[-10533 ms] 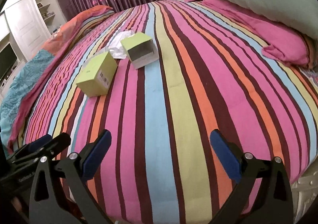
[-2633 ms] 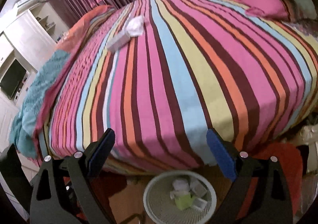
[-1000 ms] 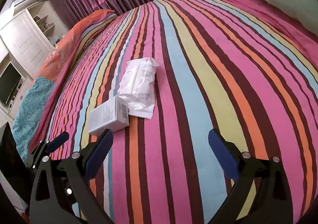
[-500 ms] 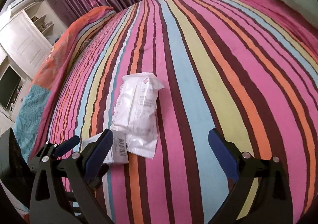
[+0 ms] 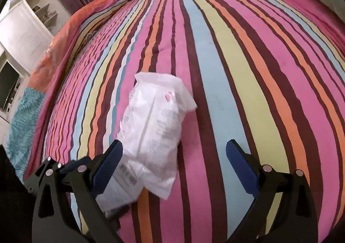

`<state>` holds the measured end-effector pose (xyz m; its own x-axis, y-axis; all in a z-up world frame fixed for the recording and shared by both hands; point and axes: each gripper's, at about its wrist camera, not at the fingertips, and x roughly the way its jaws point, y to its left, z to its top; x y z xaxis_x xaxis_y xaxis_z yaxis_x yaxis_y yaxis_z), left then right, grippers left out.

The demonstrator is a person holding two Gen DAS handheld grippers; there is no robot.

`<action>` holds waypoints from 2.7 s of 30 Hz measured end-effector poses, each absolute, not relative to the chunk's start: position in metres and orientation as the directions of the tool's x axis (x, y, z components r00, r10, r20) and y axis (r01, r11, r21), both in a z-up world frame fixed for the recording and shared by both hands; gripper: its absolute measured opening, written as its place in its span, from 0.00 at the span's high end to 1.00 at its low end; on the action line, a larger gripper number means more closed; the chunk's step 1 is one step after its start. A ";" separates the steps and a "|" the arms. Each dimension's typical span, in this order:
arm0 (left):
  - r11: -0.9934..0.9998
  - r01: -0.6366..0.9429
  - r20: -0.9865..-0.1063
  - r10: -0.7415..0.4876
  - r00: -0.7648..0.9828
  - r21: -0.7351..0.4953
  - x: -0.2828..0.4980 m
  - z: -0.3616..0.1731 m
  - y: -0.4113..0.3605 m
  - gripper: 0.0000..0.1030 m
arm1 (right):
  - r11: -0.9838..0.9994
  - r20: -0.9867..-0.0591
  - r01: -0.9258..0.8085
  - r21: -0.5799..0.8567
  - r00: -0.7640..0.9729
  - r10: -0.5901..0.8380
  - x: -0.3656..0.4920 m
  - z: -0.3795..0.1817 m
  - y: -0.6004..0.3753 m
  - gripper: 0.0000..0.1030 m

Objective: Collect trash
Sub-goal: 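Grasp the small white box with the left gripper while the right grasps the white packet, then carry the white box and packet with both grippers over the wastebasket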

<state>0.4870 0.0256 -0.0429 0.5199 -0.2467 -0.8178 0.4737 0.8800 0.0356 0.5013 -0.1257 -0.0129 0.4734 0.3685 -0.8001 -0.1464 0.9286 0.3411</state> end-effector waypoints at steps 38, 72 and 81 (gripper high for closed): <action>0.970 0.211 -0.809 -0.217 0.546 -0.118 0.453 -0.032 0.041 0.68 | 0.940 -0.792 -0.156 0.303 0.507 0.340 0.477 -0.006 -0.137 0.54; 0.973 0.179 -0.837 -0.217 0.503 -0.145 0.124 0.001 0.021 0.68 | 0.900 -0.736 -0.233 0.370 0.517 0.436 0.137 0.022 -0.200 0.54; 0.971 0.180 -0.873 -0.223 0.433 -0.158 0.053 -0.025 0.007 0.68 | 0.899 -0.808 -0.169 0.403 0.395 0.437 0.078 -0.025 -0.207 0.54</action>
<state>0.0533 0.0067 -0.0255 0.4333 -0.2226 -0.8733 0.1796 0.9709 -0.1583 0.0779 -0.2066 -0.0250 0.3951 0.4367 -0.8082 -0.1689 0.8993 0.4034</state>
